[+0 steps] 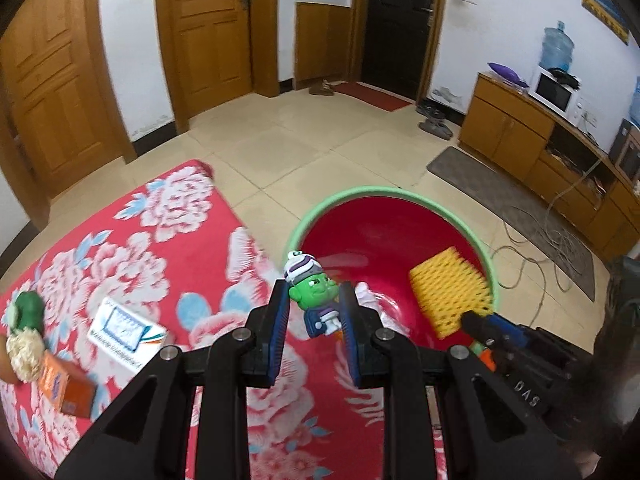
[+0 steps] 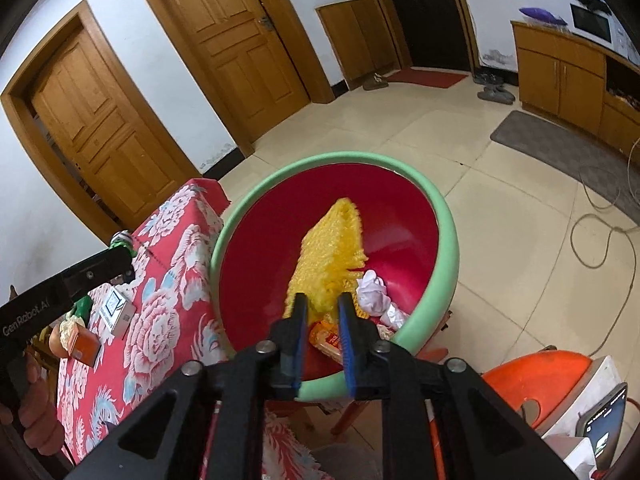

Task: Collect trash
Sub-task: 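Open both tools to drop the toy and net into the bin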

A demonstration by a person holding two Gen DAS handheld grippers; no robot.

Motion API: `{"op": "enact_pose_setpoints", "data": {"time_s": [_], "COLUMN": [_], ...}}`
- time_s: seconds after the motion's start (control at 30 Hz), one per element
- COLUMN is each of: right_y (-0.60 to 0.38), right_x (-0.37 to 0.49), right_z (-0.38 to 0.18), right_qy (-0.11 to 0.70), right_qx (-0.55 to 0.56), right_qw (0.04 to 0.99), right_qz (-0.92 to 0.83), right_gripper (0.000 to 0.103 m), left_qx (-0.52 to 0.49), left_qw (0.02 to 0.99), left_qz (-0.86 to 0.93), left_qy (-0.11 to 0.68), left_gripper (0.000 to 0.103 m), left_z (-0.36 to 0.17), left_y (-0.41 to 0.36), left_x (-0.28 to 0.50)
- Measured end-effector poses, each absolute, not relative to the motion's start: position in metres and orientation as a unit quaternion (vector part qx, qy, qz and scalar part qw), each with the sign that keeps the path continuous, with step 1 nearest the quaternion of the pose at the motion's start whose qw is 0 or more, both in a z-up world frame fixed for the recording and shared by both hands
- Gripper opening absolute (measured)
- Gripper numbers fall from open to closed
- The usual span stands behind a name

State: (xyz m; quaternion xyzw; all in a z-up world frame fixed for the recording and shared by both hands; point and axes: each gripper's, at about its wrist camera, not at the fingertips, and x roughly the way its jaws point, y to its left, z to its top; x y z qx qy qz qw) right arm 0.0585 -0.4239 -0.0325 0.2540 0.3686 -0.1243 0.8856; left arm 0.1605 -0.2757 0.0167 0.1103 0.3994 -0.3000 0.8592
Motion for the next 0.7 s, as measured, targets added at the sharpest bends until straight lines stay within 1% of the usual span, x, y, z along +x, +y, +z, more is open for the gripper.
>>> {"op": "enact_pose_setpoints", "data": {"time_s": [0.03,0.1,0.17,0.23,0.3,0.33,0.37,0.4,0.47,0.7], "right_y": [-0.424,-0.425,-0.426,-0.428,-0.43,-0.431,-0.432,-0.432,-0.433,-0.43], "right_x": [0.058,0.056,0.054,0.051,0.047,0.045,0.044,0.043,0.041,0.035], "right_z": [-0.033,-0.033,-0.034,-0.035,-0.035,-0.035,-0.035,-0.035,-0.035,-0.031], "right_qy": [0.368,0.369,0.371,0.371,0.37,0.369,0.369,0.369,0.369,0.366], "right_qx": [0.256,0.26,0.265,0.272,0.278,0.28,0.282,0.283,0.286,0.284], "right_qw": [0.885,0.883,0.881,0.878,0.877,0.876,0.876,0.875,0.874,0.876], "right_qz": [-0.125,-0.126,-0.128,-0.13,-0.131,-0.132,-0.133,-0.134,-0.135,-0.135], "right_gripper": [0.026,0.038,0.045,0.048,0.053,0.054,0.055,0.056,0.057,0.058], "left_qx": [0.112,0.113,0.114,0.114,0.117,0.121,0.123,0.124,0.121,0.12], "left_qw": [0.858,0.854,0.85,0.846,0.847,0.847,0.848,0.848,0.849,0.853], "left_qz": [-0.302,-0.31,-0.317,-0.325,-0.335,-0.338,-0.34,-0.342,-0.343,-0.335], "left_qy": [0.4,0.402,0.405,0.406,0.396,0.391,0.388,0.386,0.383,0.383], "left_gripper": [0.024,0.024,0.025,0.025,0.025,0.025,0.029,0.037,0.046,0.046], "left_z": [0.016,0.013,0.01,0.008,0.009,0.009,0.01,0.01,0.012,0.018], "left_y": [-0.278,-0.286,-0.291,-0.297,-0.302,-0.304,-0.305,-0.306,-0.307,-0.301], "left_x": [0.161,0.161,0.162,0.162,0.159,0.158,0.157,0.156,0.155,0.152]}}
